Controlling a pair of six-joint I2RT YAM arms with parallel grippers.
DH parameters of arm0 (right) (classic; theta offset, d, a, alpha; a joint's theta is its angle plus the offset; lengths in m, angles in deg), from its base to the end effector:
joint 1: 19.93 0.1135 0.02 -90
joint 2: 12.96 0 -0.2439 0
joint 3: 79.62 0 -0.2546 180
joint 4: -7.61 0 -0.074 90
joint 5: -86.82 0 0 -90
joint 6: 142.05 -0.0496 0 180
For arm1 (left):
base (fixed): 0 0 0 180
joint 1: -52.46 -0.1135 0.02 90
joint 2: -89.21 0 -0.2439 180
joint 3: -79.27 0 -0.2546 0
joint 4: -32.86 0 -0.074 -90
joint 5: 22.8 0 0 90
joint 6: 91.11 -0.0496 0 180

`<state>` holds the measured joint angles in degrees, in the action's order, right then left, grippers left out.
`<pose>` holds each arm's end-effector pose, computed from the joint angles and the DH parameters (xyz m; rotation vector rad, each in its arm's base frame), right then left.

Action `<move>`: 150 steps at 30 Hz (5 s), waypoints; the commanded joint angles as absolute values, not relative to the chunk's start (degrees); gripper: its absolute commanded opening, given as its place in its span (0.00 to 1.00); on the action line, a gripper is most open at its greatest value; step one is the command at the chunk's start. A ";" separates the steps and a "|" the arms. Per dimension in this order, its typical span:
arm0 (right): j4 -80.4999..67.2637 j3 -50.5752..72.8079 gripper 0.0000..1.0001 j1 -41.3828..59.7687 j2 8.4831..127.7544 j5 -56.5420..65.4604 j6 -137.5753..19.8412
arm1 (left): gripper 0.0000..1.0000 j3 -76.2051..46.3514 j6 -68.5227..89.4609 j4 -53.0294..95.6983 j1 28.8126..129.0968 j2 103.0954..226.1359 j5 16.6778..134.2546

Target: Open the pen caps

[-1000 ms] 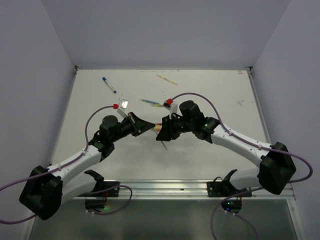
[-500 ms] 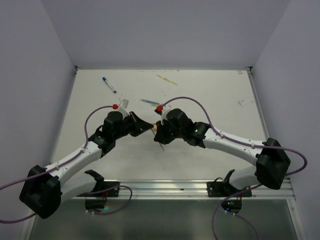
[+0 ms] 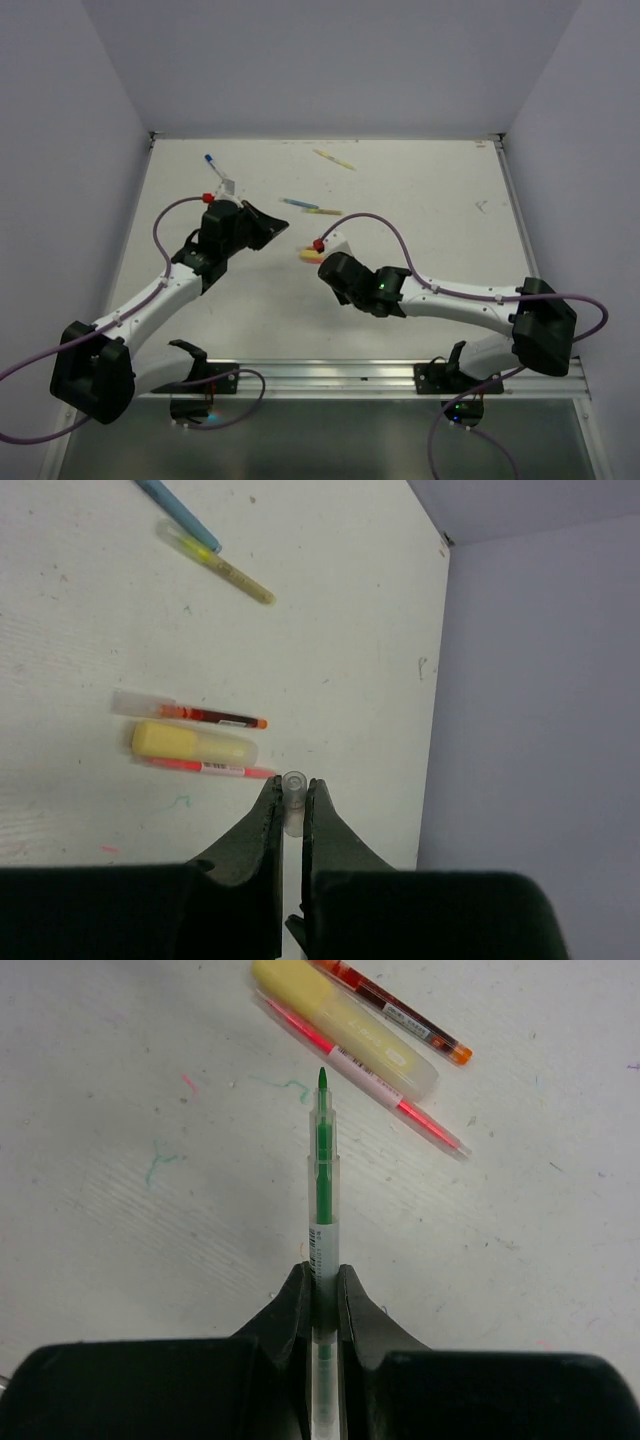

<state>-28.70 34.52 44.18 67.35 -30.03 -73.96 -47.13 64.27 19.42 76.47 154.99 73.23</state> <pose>0.1513 0.2604 0.1988 -0.6540 2.2459 0.1599 0.2537 -0.1187 0.2289 -0.7064 2.0767 -1.0527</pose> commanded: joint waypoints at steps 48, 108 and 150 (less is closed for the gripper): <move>-39.15 -11.50 0.00 -8.51 108.67 -15.67 -60.23 | 0.00 -10.81 18.23 -12.32 64.50 199.77 47.16; -39.16 -6.32 0.30 -14.48 110.88 -16.89 -60.58 | 0.18 -5.27 15.24 -9.60 56.41 212.43 53.23; -35.82 -3.25 0.75 -7.29 95.33 -20.85 -58.56 | 0.65 -13.88 17.96 0.68 56.76 194.33 65.01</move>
